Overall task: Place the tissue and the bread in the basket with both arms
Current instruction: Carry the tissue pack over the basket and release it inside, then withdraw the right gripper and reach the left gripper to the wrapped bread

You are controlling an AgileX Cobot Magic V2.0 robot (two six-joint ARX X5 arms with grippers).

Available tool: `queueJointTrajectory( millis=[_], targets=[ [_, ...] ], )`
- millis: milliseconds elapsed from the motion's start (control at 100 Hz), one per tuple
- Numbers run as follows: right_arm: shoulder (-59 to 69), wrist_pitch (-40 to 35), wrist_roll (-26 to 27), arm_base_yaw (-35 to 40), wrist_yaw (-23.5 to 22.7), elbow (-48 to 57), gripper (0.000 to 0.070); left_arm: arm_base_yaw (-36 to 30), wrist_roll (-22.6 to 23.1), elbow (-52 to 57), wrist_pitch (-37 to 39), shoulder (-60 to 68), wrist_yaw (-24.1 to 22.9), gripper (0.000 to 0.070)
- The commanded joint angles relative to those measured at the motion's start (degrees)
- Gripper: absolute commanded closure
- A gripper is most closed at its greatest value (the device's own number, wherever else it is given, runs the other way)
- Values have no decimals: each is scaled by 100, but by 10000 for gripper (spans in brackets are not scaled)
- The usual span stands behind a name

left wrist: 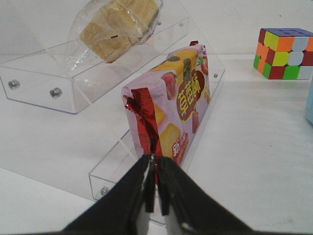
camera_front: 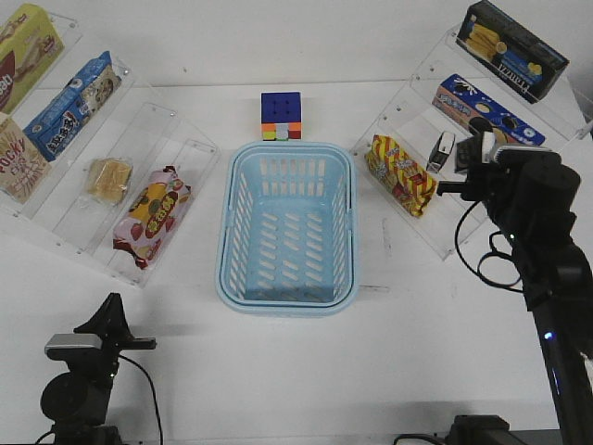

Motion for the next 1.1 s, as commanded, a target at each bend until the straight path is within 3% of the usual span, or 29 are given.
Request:
queueJointTrajectory(
  millis=[0, 60, 250, 400, 460, 630, 680, 770, 850, 930, 1010, 1090],
  targets=[
    [157, 35, 247, 308, -1084, 50, 700, -11, -50, -114, 63, -11, 17, 699],
    [173, 33, 57, 754, -1410, 48, 700, -11, -50, -114, 66, -11, 17, 699],
    [745, 46, -334, 2199, -1137, 48, 687, -11, 61, -114, 76, -11, 17, 699],
    [1167, 177, -516, 2765, -988, 48, 396, -11, 525, -114, 66, -11, 17, 699],
    [1204, 186, -520, 2872, -876, 48, 334, -11, 525, -114, 70, -11, 17, 699],
    [940, 212, -514, 2820, -741, 59, 337, -11, 522, -114, 70, -11, 17, 699],
    [741, 203, -514, 2723, -584, 59, 391, -11, 422, -114, 70, -11, 33, 699],
    [341, 155, -514, 2468, -278, 59, 572, -11, -15, -114, 72, -11, 33, 699],
    [-7, -46, -505, 2240, -136, 37, 693, -11, -710, -101, 74, -11, 39, 699],
    [-470, 105, -527, 2057, -131, -256, 697, -11, -1762, -70, 68, -11, 44, 699],
    [-1134, 730, -557, 1915, 33, -997, 697, -11, -2826, 17, 90, -11, 42, 699],
    [-1875, 1617, -549, 1827, 345, -2017, 697, -11, -3161, 234, 42, -11, 103, 699]
  ],
)
